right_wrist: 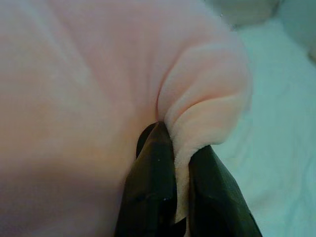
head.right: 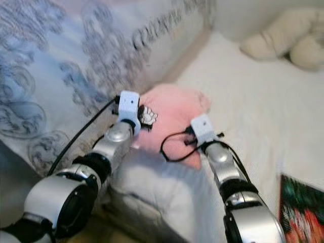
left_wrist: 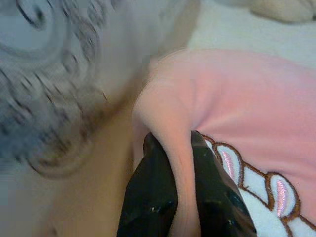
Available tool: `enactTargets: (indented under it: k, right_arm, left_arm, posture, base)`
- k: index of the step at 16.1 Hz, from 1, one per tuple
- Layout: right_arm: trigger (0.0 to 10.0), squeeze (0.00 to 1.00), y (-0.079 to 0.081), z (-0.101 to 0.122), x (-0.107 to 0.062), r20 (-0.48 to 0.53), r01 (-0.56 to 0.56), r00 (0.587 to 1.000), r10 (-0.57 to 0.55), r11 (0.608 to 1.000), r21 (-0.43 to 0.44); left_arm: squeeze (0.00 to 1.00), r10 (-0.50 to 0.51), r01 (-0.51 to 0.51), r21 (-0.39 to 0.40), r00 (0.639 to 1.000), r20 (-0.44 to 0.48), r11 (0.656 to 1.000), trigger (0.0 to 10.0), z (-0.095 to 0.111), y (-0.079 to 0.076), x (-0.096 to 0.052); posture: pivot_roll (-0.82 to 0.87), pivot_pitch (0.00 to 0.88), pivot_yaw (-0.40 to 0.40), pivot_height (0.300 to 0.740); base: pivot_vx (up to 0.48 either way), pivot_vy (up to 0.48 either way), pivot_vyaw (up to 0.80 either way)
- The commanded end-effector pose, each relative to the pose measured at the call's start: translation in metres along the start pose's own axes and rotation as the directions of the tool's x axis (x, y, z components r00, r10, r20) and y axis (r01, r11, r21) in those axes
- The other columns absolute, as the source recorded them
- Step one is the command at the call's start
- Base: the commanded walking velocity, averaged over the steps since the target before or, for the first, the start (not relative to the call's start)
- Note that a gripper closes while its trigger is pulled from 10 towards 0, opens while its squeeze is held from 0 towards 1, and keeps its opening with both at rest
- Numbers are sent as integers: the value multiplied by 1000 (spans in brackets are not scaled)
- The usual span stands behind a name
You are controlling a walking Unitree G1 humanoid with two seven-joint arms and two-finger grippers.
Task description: Clean up the room
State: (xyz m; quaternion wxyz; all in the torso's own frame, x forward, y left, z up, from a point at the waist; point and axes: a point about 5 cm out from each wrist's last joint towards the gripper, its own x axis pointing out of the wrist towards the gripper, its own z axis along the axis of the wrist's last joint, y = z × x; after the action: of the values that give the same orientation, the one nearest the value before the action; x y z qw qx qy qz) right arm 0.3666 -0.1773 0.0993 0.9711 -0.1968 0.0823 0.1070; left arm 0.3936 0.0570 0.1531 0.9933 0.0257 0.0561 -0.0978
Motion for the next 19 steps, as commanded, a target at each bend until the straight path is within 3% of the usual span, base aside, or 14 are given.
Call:
enactTargets:
  k: [1, 4, 6, 7, 10, 14, 15, 16, 17, 19]
  right_arm:
    - [10000, 0, -4, 0, 1, -18, 37, 999, -37, 999, -2]
    - [10000, 0, 9, -9, 1, -67, 26, 998, -20, 995, 92]
    - [10000, 0, 26, -9, 3, -61, -10, 998, 23, 977, 214]
    - [10000, 0, 41, -2, 6, -30, -60, 997, 71, 960, 274]
    - [10000, 0, 53, 0, 7, -27, -94, 994, 107, 951, 296]
    - [10000, 0, 67, -1, 8, -48, -115, 988, 146, 910, 398]
    - [10000, 0, 72, -1, 8, -43, -124, 986, 160, 883, 453]
    - [10000, 184, 78, -1, 7, -38, -133, 983, 179, 842, 523]
    - [10000, 1000, 83, -2, 7, -37, -146, 979, 199, 821, 552]
    - [10000, 1000, 90, -4, 6, -43, -155, 975, 218, 806, 571]
  left_arm:
    - [0, 58, -58, 13, 998, 31, 998, 10000, 7, 11, 1]
    - [0, 82, -82, 33, 997, 9, 996, 10000, 1, 21, 0]
    - [0, 90, -91, 100, 996, 15, 991, 10000, 1, 33, 0]
    - [0, 103, -108, 128, 994, 41, 986, 10000, 12, 46, 1]
    - [0, 105, -109, 116, 994, 38, 987, 10000, 14, 51, 1]
    - [0, 70, -80, 234, 996, 50, 969, 10000, 16, 48, 2]
    - [1000, 72, -92, 278, 994, 84, 956, 10000, 26, 51, 3]
    - [1000, 76, -114, 324, 989, 130, 939, 10000, 40, 56, 4]
    - [1000, 80, -123, 322, 986, 143, 939, 10000, 45, 58, 5]
    - [1000, 80, -121, 322, 987, 138, 939, 10000, 45, 60, 5]
  posture:
    - [-110, 269, -44, 740]
    - [-97, 289, -68, 740]
    - [-104, 297, -79, 740]
    - [-101, 296, -83, 740]
    - [-93, 290, -89, 740]
    - [-89, 287, -101, 740]
    - [-90, 283, -100, 740]
    - [-89, 282, -100, 740]
    - [-77, 280, -100, 740]
    - [-64, 266, -98, 740]
  base:
    - [0, 0, 0]
    - [0, 0, 0]
    - [0, 0, 0]
    - [0, 0, 0]
    - [0, 0, 0]
    - [0, 0, 0]
    - [0, 0, 0]
    - [0, 0, 0]
    - [0, 0, 0]
    - [0, 0, 0]
